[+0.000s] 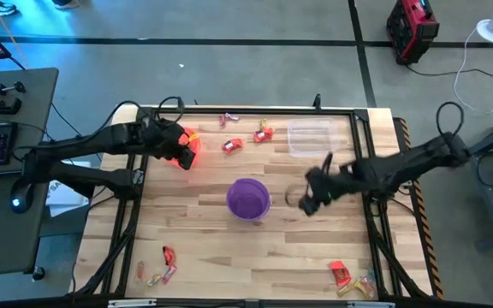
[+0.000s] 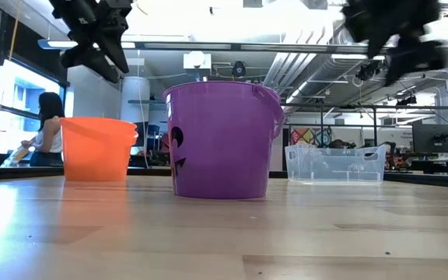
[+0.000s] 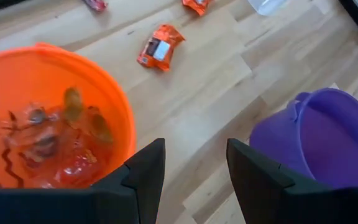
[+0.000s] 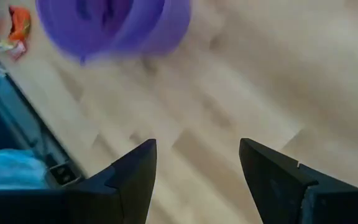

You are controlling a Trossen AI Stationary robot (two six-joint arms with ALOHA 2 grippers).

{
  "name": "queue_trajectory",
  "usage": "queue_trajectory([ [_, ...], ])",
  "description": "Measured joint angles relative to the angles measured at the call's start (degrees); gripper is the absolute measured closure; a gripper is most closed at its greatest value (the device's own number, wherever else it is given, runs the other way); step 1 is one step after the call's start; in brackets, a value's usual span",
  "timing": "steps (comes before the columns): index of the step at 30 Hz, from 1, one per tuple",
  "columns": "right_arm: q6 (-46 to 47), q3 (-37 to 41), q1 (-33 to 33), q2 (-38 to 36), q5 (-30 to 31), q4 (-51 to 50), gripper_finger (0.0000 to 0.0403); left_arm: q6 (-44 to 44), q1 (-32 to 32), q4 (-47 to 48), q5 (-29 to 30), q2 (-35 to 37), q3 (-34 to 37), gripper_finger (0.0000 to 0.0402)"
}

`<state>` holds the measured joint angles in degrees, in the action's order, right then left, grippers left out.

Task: Sort candy by brand, put in halloween buckets
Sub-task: Put the blue gummy into the orange bucket

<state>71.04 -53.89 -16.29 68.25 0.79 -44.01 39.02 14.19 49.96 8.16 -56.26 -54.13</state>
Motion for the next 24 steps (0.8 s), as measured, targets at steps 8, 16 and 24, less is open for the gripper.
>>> queue_trajectory([
  [8,28.27,5.58,-17.94,0.44,-0.70,4.06,0.0179,-1.13,-0.76,-0.47,0.07,-2.34,0.02,0.0240],
  [16,48.82,13.30,-24.89,0.47,-30.21,5.53,0.0179,-1.15,-0.76,-0.51,0.04,-4.43,0.02,0.0240],
  [24,48.87,19.94,-26.27,6.81,-41.94,19.75,0.0179,-1.18,-1.33,-0.48,-0.16,-4.76,0.02,0.0240],
])
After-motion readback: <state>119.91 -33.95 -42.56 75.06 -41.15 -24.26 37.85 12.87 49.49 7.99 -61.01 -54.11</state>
